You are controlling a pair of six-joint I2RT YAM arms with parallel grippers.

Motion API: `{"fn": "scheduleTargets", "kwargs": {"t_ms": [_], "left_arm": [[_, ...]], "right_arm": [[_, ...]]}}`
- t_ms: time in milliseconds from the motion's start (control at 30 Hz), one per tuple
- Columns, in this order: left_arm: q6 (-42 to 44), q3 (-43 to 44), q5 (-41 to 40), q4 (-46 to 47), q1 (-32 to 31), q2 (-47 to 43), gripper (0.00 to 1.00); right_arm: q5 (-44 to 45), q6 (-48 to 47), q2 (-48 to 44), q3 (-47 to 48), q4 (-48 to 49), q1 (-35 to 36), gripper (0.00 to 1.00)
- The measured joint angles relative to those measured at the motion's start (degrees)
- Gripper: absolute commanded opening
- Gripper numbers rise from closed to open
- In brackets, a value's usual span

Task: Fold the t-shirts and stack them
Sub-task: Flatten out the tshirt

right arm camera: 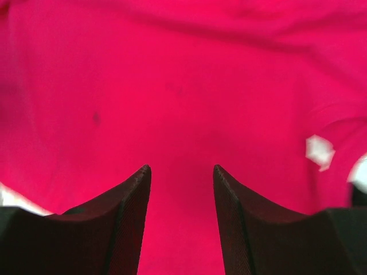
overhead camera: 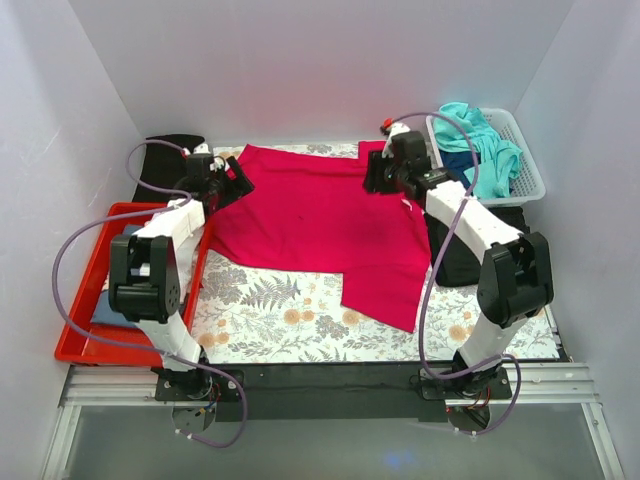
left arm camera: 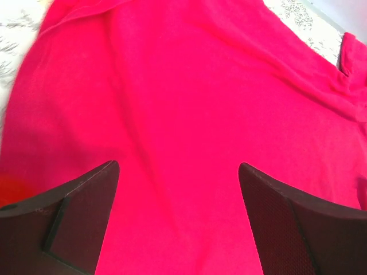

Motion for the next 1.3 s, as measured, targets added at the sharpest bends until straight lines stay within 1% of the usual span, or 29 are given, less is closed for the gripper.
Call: {"fn": "scheduleTargets", "kwargs": {"t_ms": [133, 200, 300, 400, 567, 667, 800, 933, 1167, 1300], "left_arm": [[-0.20, -5.46, -0.46, 0.04, 0.35, -5.42, 0.85], [-0.15, -7.45, -0.52, -0.17, 0.52, -6.58, 0.85], [-0.02, -7.72, 0.61, -0.79, 0.55, -6.51, 0.85], [-0.04, -7.28, 2.75, -1.07, 0.55, -6.51, 0.85], [-0.87, -8.41, 2.71, -2.38, 0.50, -7.06, 0.85], [-1.77, -12.15, 1.11, -4.46, 0.50, -9.40, 0.85], [-3.19, -16.06, -3.56, -8.07, 0.50, -13.09, 0.86], [-3.74, -15.91, -6.29, -8.83, 0.46, -13.99, 0.86], [-4.42, -15.82, -6.97, -9.03, 0.46, -13.97, 0.86], [-4.13, -14.05, -7.34, -9.31, 1.60, -12.68, 0.86]], "right_arm": [[-4.07, 0.94, -1.70, -7.30, -1.46, 2.62, 0.51], [-5.09, 1.60, -2.19, -10.54, -2.38, 2.38, 0.51], [-5.81, 1.77, -2.91, -13.86, -3.61, 1.97, 0.51], [-5.95, 1.75, -3.98, -15.41, -4.04, 1.70, 0.50], [-6.27, 1.88, -5.60, -15.91, -4.31, 1.70, 0.49], [-6.86, 1.90, -5.99, -16.44, -4.26, 1.70, 0.49], [-7.89, 1.86, -5.99, -17.84, -4.59, 1.73, 0.49], [-9.11, 1.64, -5.62, -19.65, -4.96, 1.75, 0.48], [-10.25, 1.25, -4.92, -23.12, -6.47, 1.77, 0.47], [-10.21, 0.72, -4.92, -26.25, -8.00, 1.77, 0.47]]}}
